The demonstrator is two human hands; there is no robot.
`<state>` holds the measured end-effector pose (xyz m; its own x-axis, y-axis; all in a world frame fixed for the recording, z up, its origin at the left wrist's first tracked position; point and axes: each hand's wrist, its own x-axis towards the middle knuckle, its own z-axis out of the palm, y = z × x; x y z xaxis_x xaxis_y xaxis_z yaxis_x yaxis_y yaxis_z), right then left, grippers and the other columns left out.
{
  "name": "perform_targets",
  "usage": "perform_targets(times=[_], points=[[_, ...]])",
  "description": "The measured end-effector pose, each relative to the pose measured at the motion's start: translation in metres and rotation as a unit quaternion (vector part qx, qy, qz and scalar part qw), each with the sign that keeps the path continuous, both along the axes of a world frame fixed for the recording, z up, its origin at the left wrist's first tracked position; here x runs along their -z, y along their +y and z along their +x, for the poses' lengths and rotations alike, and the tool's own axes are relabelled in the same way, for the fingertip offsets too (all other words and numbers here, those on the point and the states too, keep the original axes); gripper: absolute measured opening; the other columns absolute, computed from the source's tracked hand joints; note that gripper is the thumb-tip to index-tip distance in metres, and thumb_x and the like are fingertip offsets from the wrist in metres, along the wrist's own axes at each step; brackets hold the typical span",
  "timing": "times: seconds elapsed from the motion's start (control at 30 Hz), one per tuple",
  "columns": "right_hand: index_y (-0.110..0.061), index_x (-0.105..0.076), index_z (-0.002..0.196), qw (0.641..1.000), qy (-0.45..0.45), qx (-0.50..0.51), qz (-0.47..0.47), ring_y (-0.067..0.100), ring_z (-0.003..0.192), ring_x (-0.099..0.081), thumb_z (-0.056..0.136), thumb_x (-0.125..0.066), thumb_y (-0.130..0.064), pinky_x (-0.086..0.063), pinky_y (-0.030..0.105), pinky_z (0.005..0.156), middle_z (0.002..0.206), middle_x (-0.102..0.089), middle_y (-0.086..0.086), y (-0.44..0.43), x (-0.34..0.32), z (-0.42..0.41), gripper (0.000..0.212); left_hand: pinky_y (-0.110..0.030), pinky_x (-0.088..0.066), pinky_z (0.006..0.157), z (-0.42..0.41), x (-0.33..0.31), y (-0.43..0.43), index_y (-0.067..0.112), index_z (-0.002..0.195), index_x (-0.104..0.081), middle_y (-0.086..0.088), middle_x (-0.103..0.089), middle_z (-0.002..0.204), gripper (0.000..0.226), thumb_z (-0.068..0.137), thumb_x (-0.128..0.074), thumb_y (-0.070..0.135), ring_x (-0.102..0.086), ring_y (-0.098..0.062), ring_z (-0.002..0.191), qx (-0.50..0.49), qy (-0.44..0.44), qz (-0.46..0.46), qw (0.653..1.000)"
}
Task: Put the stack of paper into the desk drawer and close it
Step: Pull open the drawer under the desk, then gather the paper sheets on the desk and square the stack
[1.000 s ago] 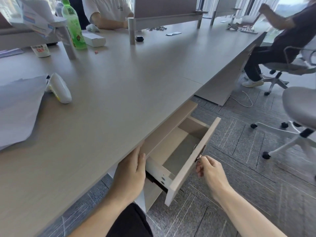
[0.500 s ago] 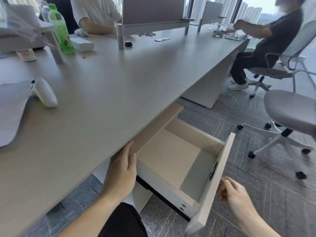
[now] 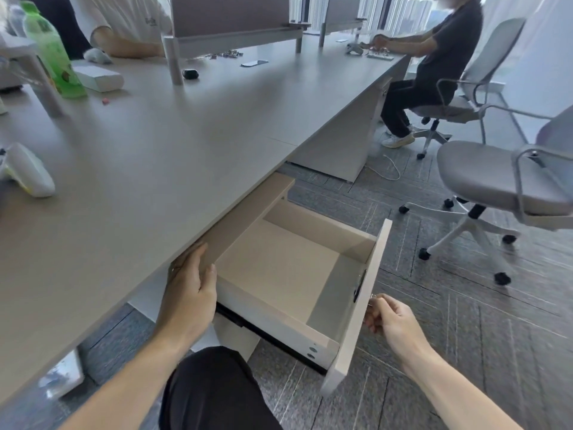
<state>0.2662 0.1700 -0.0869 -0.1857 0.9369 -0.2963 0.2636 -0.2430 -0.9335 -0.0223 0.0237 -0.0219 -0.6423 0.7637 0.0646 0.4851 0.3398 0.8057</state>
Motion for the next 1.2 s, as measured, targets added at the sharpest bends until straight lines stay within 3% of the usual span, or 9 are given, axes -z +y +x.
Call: perform_targets(times=[0.2,0.47,0.63,0.7,0.77,0.83,0.97,1.07,1.2], points=[[-0.007,-0.062,0.080,1.000,-0.003,0.007,-0.004,0.021,0.062,-0.048,0.105,-0.045,-0.012,-0.038,0.033,0.059,0.065,-0.055,0.009,0.002,0.008,0.014,0.031,-0.025,-0.021,0.112,0.007,0.001,0.001,0.017,0.152,-0.036,0.004,-0.035,0.158,0.047,0.106,-0.041,0.020,-0.025,-0.010,0.145,0.001,0.015,0.009,1.000],[-0.012,-0.059,0.071,1.000,-0.011,0.017,-0.005,0.020,0.056,-0.049,0.104,-0.046,-0.014,-0.038,0.031,0.055,0.058,-0.059,0.004,0.000,0.009,0.028,0.035,-0.037,-0.023,0.119,0.016,0.000,0.003,0.016,0.152,-0.034,0.003,-0.033,0.159,0.049,0.105,-0.043,0.021,-0.022,-0.012,0.147,0.002,0.008,-0.002,1.000],[-0.008,-0.062,0.079,0.999,0.009,0.006,-0.048,0.020,0.055,-0.052,0.103,-0.045,-0.014,-0.042,0.031,0.055,0.069,-0.061,0.011,0.000,0.002,0.034,0.030,-0.038,-0.024,0.118,0.029,-0.011,0.004,0.020,0.154,-0.030,0.003,-0.032,0.160,0.053,0.104,-0.045,0.025,-0.021,-0.014,0.148,0.017,-0.009,-0.012,1.000],[-0.009,-0.064,0.086,0.998,0.002,0.010,-0.056,0.024,0.065,-0.055,0.103,-0.047,-0.027,-0.047,0.035,0.064,0.078,-0.062,0.012,0.001,-0.006,0.036,0.030,-0.038,-0.025,0.117,0.035,-0.019,0.005,0.022,0.154,-0.028,0.003,-0.033,0.159,0.055,0.103,-0.048,0.027,-0.024,-0.016,0.147,0.027,-0.018,-0.010,0.999],[-0.014,-0.061,0.101,0.997,-0.066,0.026,-0.016,0.024,0.089,-0.059,0.100,-0.046,-0.051,-0.049,0.041,0.083,0.095,-0.065,0.004,0.006,-0.024,0.037,0.040,-0.039,-0.027,0.116,0.038,-0.028,0.005,0.024,0.154,-0.029,0.003,-0.037,0.157,0.056,0.102,-0.049,0.029,-0.030,-0.017,0.145,0.041,-0.020,-0.009,0.999],[-0.019,-0.055,0.115,0.989,-0.109,0.058,0.082,0.022,0.104,-0.057,0.100,-0.045,-0.055,-0.042,0.039,0.088,0.108,-0.062,0.000,0.011,-0.058,0.032,0.040,-0.038,-0.031,0.115,0.037,-0.042,0.003,0.025,0.151,-0.034,0.006,-0.046,0.151,0.053,0.101,-0.052,0.030,-0.039,-0.014,0.140,0.062,-0.024,0.001,0.998],[-0.020,-0.053,0.125,0.966,-0.028,0.047,0.253,0.005,0.097,-0.057,0.102,-0.048,-0.044,-0.041,0.023,0.076,0.116,-0.059,-0.002,0.012,-0.136,-0.017,0.033,-0.038,-0.049,0.104,0.025,-0.087,-0.003,0.028,0.135,-0.054,0.013,-0.063,0.128,0.036,0.099,-0.058,0.025,-0.060,-0.003,0.117,0.067,-0.040,0.075,0.994],[-0.026,-0.054,0.121,0.957,0.031,-0.061,0.281,-0.008,0.095,-0.054,0.103,-0.047,-0.044,-0.038,0.016,0.073,0.107,-0.059,-0.018,-0.012,-0.174,-0.089,0.027,-0.042,-0.055,0.096,-0.007,-0.123,-0.020,0.032,0.116,-0.062,0.009,-0.068,0.114,0.025,0.099,-0.059,0.015,-0.066,-0.005,0.104,0.024,-0.058,0.172,0.983],[-0.032,-0.058,0.112,0.926,0.061,-0.225,0.298,-0.011,0.091,-0.062,0.100,-0.052,-0.043,-0.042,0.013,0.073,0.105,-0.065,-0.019,-0.069,-0.188,-0.201,0.018,-0.030,-0.053,0.097,-0.087,-0.152,-0.076,0.020,0.119,-0.067,0.004,-0.072,0.113,0.023,0.098,-0.058,0.016,-0.066,-0.006,0.104,-0.092,-0.016,0.199,0.976]])
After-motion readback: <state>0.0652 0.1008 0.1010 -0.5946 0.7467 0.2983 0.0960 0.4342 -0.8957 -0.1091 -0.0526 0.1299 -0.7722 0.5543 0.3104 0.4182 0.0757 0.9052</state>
